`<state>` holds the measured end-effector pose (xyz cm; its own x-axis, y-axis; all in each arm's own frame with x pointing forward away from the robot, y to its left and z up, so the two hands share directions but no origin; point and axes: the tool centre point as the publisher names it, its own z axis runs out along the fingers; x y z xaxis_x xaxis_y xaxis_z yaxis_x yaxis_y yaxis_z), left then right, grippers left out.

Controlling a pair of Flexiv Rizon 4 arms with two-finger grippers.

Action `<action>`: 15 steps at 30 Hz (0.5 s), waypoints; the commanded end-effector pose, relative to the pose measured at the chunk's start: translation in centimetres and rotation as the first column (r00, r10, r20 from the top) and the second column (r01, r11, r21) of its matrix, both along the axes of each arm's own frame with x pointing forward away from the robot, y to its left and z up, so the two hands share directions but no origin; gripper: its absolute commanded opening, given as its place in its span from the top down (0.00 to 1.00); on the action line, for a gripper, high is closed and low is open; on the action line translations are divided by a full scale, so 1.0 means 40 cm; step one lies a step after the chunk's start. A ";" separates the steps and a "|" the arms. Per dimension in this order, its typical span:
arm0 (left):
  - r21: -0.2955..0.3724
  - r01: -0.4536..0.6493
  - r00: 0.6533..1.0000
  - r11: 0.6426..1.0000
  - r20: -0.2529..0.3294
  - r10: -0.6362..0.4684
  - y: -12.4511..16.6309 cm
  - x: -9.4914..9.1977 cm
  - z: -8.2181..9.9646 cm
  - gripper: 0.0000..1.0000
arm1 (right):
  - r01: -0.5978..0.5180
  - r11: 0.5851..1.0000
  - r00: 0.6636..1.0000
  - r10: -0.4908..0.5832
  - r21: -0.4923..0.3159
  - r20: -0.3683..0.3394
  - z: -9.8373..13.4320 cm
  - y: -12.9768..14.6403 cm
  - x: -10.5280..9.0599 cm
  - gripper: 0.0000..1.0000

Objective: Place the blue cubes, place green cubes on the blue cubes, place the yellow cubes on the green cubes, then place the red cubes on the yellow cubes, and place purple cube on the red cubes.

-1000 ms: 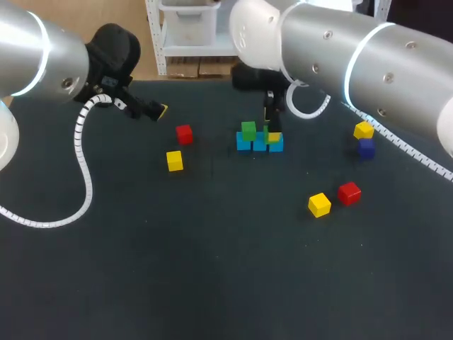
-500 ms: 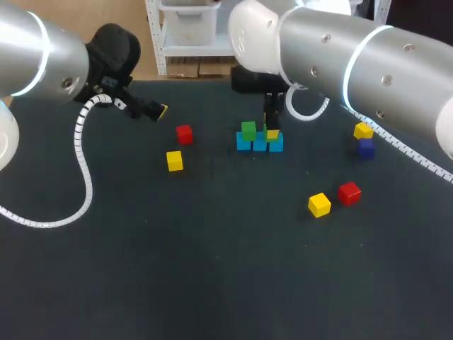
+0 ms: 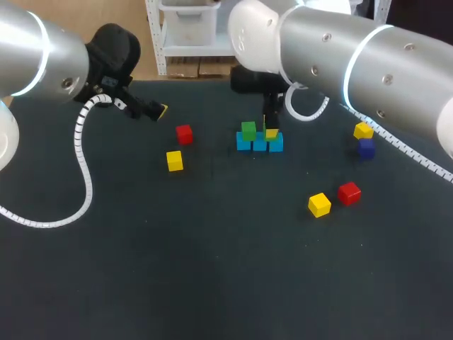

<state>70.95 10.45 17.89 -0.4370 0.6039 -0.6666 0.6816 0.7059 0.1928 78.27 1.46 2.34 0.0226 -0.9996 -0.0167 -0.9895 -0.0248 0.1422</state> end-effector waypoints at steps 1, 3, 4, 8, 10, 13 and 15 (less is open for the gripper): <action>-0.001 0.002 1.000 1.000 0.000 -0.002 0.001 0.002 -0.001 0.00 | 0.000 1.000 1.000 0.000 0.008 -0.004 0.000 -0.003 0.002 0.70; -0.001 0.002 1.000 1.000 0.000 -0.002 0.001 0.002 -0.001 0.00 | -0.001 1.000 1.000 0.001 0.010 -0.005 0.000 -0.003 0.000 0.70; -0.001 0.002 1.000 1.000 0.000 -0.002 0.001 0.002 -0.001 0.00 | -0.001 1.000 1.000 0.001 0.011 -0.006 0.000 -0.003 -0.001 0.72; -0.001 0.002 1.000 1.000 0.000 -0.002 0.001 0.002 -0.001 0.00 | 0.003 1.000 1.000 -0.003 0.014 -0.005 0.000 -0.005 -0.003 0.75; -0.001 0.002 1.000 1.000 0.000 -0.002 0.001 0.002 -0.001 0.00 | 0.005 1.000 1.000 -0.004 0.015 -0.004 0.000 -0.005 -0.003 0.73; -0.001 0.002 1.000 1.000 0.000 -0.002 0.001 0.002 -0.001 0.00 | 0.005 1.000 1.000 -0.005 0.016 -0.004 0.000 -0.006 -0.003 0.72; -0.001 0.002 1.000 1.000 0.000 -0.002 0.001 0.002 -0.001 0.00 | 0.005 1.000 1.000 -0.005 0.016 -0.004 0.000 -0.006 -0.003 0.72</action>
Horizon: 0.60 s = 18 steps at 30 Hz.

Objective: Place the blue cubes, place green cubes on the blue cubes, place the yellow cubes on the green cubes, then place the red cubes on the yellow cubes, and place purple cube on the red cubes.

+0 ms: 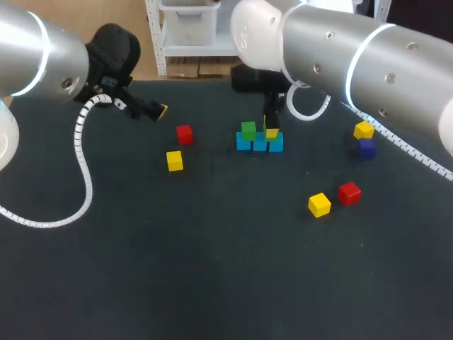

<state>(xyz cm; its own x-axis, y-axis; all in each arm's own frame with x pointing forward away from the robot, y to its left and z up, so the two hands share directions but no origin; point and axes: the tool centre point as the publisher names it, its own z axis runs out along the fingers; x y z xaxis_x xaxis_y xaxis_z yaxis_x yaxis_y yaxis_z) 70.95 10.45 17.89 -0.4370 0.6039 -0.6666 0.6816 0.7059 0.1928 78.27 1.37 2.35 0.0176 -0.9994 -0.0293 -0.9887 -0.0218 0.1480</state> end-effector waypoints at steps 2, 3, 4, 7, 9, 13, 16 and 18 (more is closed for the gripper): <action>-0.001 0.002 1.000 1.000 0.000 -0.002 0.001 0.002 -0.001 0.00 | 0.001 1.000 1.000 -0.001 0.002 0.001 -0.003 -0.005 -0.003 0.74; -0.001 0.002 1.000 1.000 0.000 -0.002 0.001 0.002 -0.001 0.00 | 0.001 1.000 1.000 -0.001 0.001 0.000 -0.004 -0.005 -0.004 0.76; -0.001 0.002 1.000 1.000 0.000 -0.002 0.001 0.002 -0.001 0.00 | 0.001 1.000 1.000 -0.001 0.001 0.000 -0.004 -0.004 -0.004 0.78; -0.001 0.002 1.000 1.000 0.000 -0.002 0.001 0.002 -0.001 0.00 | 0.000 1.000 1.000 0.000 0.001 -0.002 -0.006 -0.003 -0.005 0.89; -0.001 0.002 1.000 1.000 0.000 -0.002 0.001 0.002 -0.001 0.00 | -0.002 1.000 1.000 0.002 0.003 -0.003 -0.006 -0.002 -0.006 0.95; -0.001 0.002 1.000 1.000 0.000 -0.002 0.001 0.002 -0.001 0.00 | 0.000 1.000 1.000 0.000 0.004 -0.003 -0.006 -0.002 -0.007 0.95; -0.001 0.002 1.000 1.000 0.000 -0.002 0.001 0.002 -0.001 0.00 | 0.005 1.000 1.000 -0.005 0.004 0.000 -0.003 -0.005 -0.006 0.93; -0.001 0.002 1.000 1.000 0.000 -0.002 0.001 0.002 -0.001 0.00 | 0.007 1.000 1.000 -0.007 0.005 0.002 -0.002 -0.007 -0.005 0.92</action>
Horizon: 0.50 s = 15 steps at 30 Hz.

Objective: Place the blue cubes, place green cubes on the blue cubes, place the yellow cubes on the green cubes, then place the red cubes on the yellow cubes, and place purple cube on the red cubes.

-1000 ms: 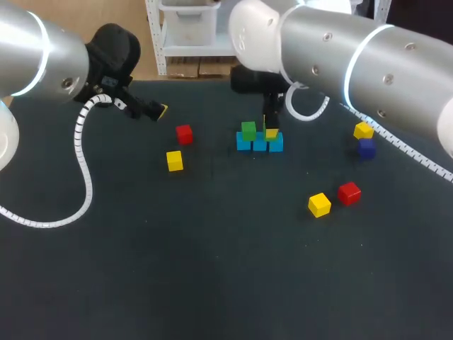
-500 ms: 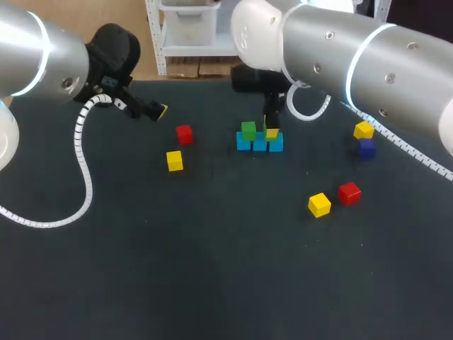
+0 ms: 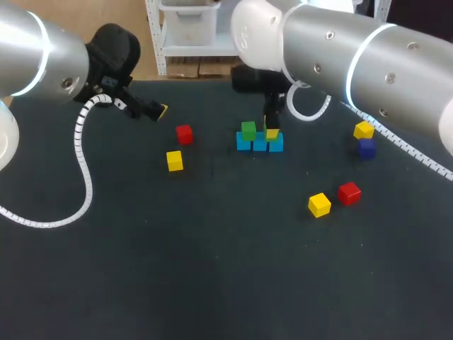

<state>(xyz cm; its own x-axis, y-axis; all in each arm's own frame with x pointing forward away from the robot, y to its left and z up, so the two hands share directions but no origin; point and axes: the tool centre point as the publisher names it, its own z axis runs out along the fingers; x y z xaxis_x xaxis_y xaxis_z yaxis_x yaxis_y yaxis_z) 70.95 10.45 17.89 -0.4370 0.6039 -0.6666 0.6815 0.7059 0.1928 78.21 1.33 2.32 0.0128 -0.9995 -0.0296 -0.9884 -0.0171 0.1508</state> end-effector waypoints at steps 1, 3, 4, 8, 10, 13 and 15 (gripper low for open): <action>-0.001 0.002 1.000 1.000 0.000 -0.002 0.001 0.002 -0.001 0.00 | 0.004 1.000 1.000 -0.004 0.005 0.006 -0.001 -0.006 -0.003 0.92; -0.001 0.002 1.000 1.000 0.000 -0.002 0.001 0.002 -0.001 0.00 | 0.006 1.000 1.000 -0.006 0.005 0.007 0.000 -0.008 -0.003 0.91; -0.001 0.002 1.000 1.000 0.000 -0.002 0.001 0.002 -0.001 0.00 | 0.007 1.000 1.000 -0.007 0.005 0.007 0.000 -0.008 -0.003 0.91; -0.001 0.002 1.000 1.000 0.000 -0.002 0.001 0.002 -0.001 0.00 | 0.009 1.000 1.000 -0.009 0.006 0.006 0.000 -0.010 -0.002 0.90; -0.001 0.002 1.000 1.000 0.000 -0.002 0.001 0.002 -0.001 0.00 | 0.009 1.000 1.000 -0.009 0.007 0.007 -0.001 -0.010 -0.002 0.89; -0.001 0.002 1.000 1.000 0.000 -0.002 0.001 0.002 -0.001 0.00 | 0.008 1.000 1.000 -0.008 0.008 0.006 0.000 -0.010 -0.002 0.87; -0.001 0.002 1.000 1.000 0.000 -0.002 0.001 0.002 -0.001 0.00 | 0.007 1.000 1.000 -0.007 0.007 0.005 0.000 -0.009 -0.002 0.85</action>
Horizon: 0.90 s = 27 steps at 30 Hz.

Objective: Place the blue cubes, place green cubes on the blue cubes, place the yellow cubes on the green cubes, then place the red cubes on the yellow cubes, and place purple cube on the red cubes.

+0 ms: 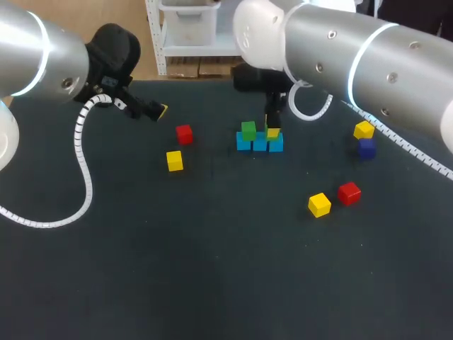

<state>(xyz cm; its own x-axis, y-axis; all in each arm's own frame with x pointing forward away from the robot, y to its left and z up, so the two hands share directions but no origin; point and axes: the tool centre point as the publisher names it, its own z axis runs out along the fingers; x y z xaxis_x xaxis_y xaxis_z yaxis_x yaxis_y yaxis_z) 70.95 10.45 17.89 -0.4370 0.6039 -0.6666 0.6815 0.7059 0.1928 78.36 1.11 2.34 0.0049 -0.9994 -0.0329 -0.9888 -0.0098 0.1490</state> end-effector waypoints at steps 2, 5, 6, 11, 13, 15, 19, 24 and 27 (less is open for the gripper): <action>-0.001 0.002 1.000 1.000 0.000 -0.002 0.001 0.002 -0.001 0.00 | -0.002 1.000 1.000 0.002 0.003 0.001 -0.003 -0.003 -0.006 0.82; -0.001 0.002 1.000 1.000 0.000 -0.002 0.001 0.002 -0.001 0.00 | -0.004 1.000 1.000 0.004 0.002 -0.001 -0.005 -0.002 -0.006 0.60; -0.001 0.002 1.000 1.000 0.000 -0.002 0.001 0.002 -0.001 0.00 | -0.004 1.000 1.000 0.004 0.002 -0.002 -0.005 -0.002 -0.007 0.54; -0.001 0.002 1.000 1.000 0.000 -0.002 0.001 0.002 -0.001 0.00 | -0.002 1.000 1.000 0.002 0.003 0.000 -0.006 -0.002 -0.006 0.00; -0.001 0.002 1.000 1.000 0.000 -0.002 0.001 0.002 -0.001 0.00 | 0.000 1.000 1.000 0.000 0.004 0.002 -0.003 -0.002 -0.007 0.00; -0.001 0.002 1.000 1.000 0.000 -0.002 0.001 0.002 -0.001 0.00 | 0.004 1.000 1.000 -0.004 0.012 0.008 0.004 -0.005 -0.008 0.00; -0.001 0.002 1.000 1.000 0.000 -0.002 0.001 0.002 -0.001 0.00 | 0.029 0.997 0.999 -0.032 0.069 0.039 0.044 -0.025 -0.018 0.00; -0.001 0.002 1.000 1.000 0.000 -0.002 0.001 0.002 -0.001 0.00 | 0.075 0.988 0.993 -0.087 0.134 0.085 0.093 -0.062 -0.040 0.00; -0.001 0.002 1.000 1.000 0.000 -0.002 0.001 0.002 -0.001 0.00 | 0.092 0.984 0.989 -0.109 0.155 0.104 0.108 -0.078 -0.052 0.00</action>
